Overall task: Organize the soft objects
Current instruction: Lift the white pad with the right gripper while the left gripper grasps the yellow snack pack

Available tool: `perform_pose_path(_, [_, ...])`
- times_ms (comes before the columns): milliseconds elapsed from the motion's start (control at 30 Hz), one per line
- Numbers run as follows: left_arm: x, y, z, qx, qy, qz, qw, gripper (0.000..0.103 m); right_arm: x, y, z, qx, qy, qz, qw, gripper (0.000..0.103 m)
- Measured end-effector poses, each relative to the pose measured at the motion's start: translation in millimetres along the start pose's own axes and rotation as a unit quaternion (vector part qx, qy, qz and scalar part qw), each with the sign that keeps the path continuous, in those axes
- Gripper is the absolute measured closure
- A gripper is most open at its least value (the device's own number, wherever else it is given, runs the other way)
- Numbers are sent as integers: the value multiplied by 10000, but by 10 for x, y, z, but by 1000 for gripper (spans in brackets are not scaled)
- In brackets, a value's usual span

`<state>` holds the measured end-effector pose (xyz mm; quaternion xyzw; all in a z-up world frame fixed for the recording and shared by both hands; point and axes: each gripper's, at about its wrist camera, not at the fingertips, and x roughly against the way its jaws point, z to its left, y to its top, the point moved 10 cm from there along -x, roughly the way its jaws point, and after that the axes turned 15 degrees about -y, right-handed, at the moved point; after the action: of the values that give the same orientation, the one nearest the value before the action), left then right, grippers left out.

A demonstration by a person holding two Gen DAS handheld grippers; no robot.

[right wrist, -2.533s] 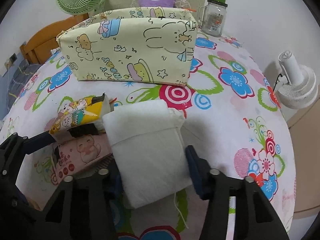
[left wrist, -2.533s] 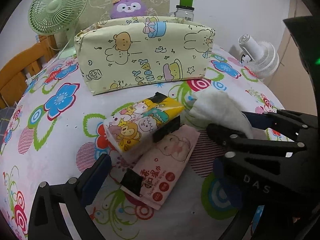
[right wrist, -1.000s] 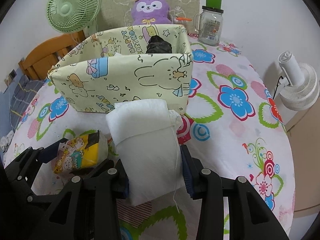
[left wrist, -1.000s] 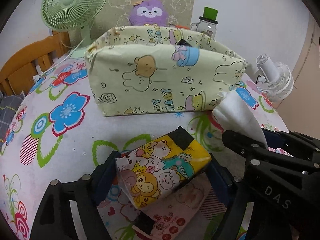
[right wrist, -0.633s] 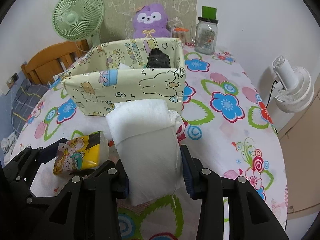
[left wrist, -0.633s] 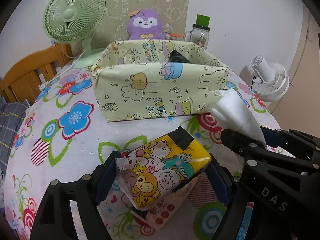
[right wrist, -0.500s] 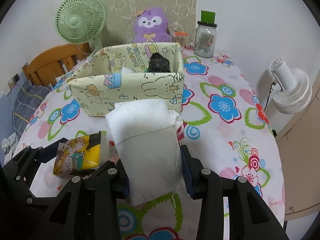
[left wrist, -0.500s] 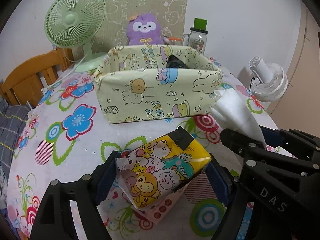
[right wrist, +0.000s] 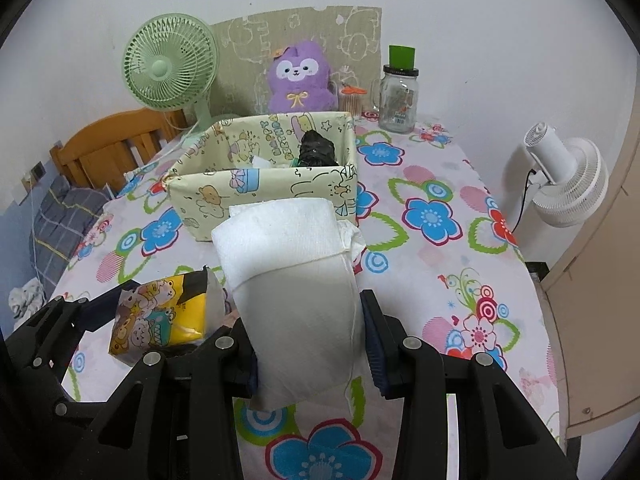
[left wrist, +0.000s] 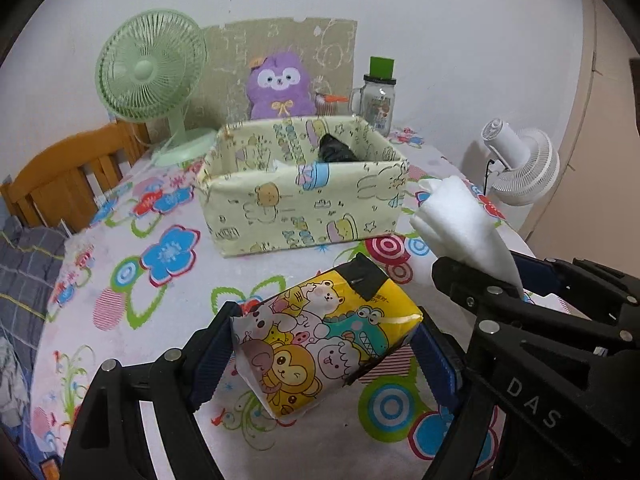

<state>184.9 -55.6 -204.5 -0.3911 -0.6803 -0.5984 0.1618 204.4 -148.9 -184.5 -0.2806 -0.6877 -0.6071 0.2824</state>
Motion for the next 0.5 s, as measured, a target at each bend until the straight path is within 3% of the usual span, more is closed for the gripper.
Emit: perform_pose_path(500, [381,271,-134,-199,8,-315,9993,19,402,261,-57,-149,51,-376,9992,59])
